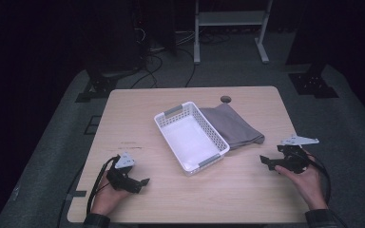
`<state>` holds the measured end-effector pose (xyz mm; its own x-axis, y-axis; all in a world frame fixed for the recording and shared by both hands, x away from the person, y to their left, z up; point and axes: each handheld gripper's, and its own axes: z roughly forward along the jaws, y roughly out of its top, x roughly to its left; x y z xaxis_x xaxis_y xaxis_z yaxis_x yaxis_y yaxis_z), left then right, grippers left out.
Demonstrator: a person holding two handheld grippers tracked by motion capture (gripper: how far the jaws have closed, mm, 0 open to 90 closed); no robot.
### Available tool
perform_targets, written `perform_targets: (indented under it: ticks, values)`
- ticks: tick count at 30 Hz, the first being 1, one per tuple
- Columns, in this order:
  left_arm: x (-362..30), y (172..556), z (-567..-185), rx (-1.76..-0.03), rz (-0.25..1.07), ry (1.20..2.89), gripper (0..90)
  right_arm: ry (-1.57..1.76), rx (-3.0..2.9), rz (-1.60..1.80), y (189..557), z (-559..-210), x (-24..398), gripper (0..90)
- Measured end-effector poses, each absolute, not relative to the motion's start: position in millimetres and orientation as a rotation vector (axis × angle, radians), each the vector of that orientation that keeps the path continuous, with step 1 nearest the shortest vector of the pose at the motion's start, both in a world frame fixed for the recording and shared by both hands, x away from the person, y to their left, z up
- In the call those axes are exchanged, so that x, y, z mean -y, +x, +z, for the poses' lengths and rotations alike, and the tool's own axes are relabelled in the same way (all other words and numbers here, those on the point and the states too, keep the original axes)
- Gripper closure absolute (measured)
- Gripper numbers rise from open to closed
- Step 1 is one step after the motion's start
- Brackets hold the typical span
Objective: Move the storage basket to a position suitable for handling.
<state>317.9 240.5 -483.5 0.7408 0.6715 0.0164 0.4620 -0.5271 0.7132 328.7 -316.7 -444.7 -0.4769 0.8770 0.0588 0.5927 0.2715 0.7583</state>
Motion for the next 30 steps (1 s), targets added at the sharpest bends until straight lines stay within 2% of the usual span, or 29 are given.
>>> perform_targets:
  ticks: [30]
  values:
    - [-240.1,318.2,-483.6,-0.848,0.378,2.222,0.0,1.188,-2.276,1.175,346.4,-406.3,272.9,26.5]
